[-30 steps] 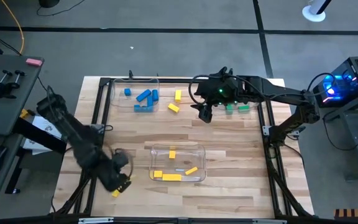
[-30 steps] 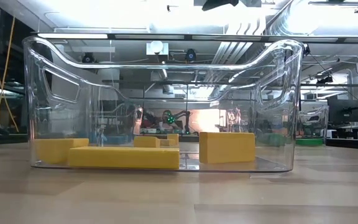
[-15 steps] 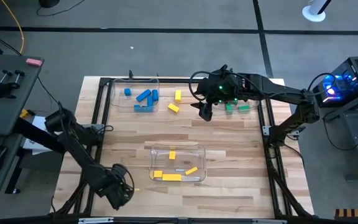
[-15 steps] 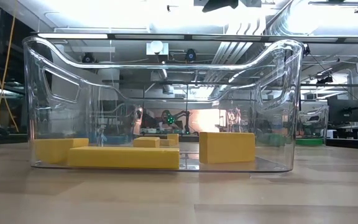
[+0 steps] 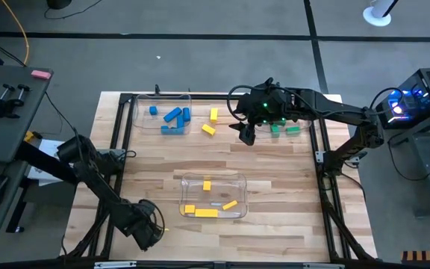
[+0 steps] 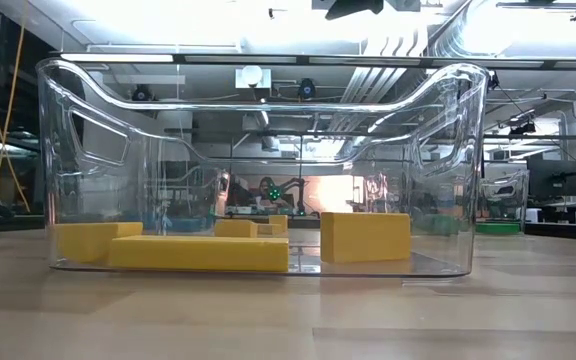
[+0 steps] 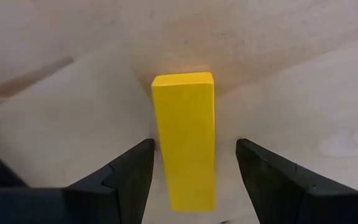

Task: Sort blocks
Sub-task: Put the yellow block into the center transparent bin

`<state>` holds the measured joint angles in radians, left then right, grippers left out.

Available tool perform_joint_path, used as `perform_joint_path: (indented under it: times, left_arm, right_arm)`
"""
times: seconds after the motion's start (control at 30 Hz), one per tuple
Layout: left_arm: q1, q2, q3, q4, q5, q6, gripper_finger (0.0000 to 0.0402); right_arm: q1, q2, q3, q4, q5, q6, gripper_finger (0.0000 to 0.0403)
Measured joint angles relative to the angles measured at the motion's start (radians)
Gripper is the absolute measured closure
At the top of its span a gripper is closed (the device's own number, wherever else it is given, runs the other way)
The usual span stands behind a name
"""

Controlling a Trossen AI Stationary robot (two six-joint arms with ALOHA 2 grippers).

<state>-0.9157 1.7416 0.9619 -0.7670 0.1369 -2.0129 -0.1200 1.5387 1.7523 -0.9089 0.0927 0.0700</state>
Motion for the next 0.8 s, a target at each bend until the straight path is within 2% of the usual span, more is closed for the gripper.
perform_joint_path:
  times: [0.13, 0.2, 0.27, 0.37, 0.43, 0.57, 0.67, 0.73, 0.8]
  left_arm:
    - [0.001, -0.006, -0.051, 0.064, 0.009, -0.001, 0.0181]
    - [0.007, -0.006, -0.055, 0.064, 0.013, 0.017, 0.0195]
    - [0.012, -0.015, -0.056, 0.067, 0.014, 0.047, 0.0224]
    - [0.023, -0.051, -0.058, 0.047, 0.0, 0.089, 0.0299]
    - [0.031, -0.092, -0.063, -0.025, -0.064, 0.114, 0.0347]
    - [0.074, -0.251, -0.06, -0.219, -0.224, 0.151, 0.035]
    - [0.15, -0.418, -0.062, -0.393, -0.376, 0.243, 0.034]
    - [0.235, -0.531, -0.062, -0.385, -0.514, 0.376, 0.033]
    - [0.345, -0.616, -0.061, -0.305, -0.585, 0.593, 0.0328]
  right_arm:
    - [0.0, 0.0, 0.0, 0.0, -0.001, 0.0, 0.0151]
    - [0.0, 0.0, 0.0, 0.0, -0.002, 0.0, 0.0151]
    - [0.0, 0.0, 0.0, -0.001, -0.004, 0.0, 0.0151]
    - [0.0, 0.0, 0.0, -0.001, -0.004, 0.0, 0.0151]
    - [0.0, 0.0, 0.0, -0.002, -0.004, 0.0, 0.0151]
    - [0.0, 0.0, 0.0, -0.004, -0.004, -0.001, 0.0151]
    - [0.0, 0.0, 0.0, -0.008, -0.004, 0.0, 0.0151]
    - [0.0, 0.0, 0.0, -0.013, -0.004, 0.0, 0.0151]
    - [0.0, 0.0, 0.0, -0.021, -0.004, 0.004, 0.0151]
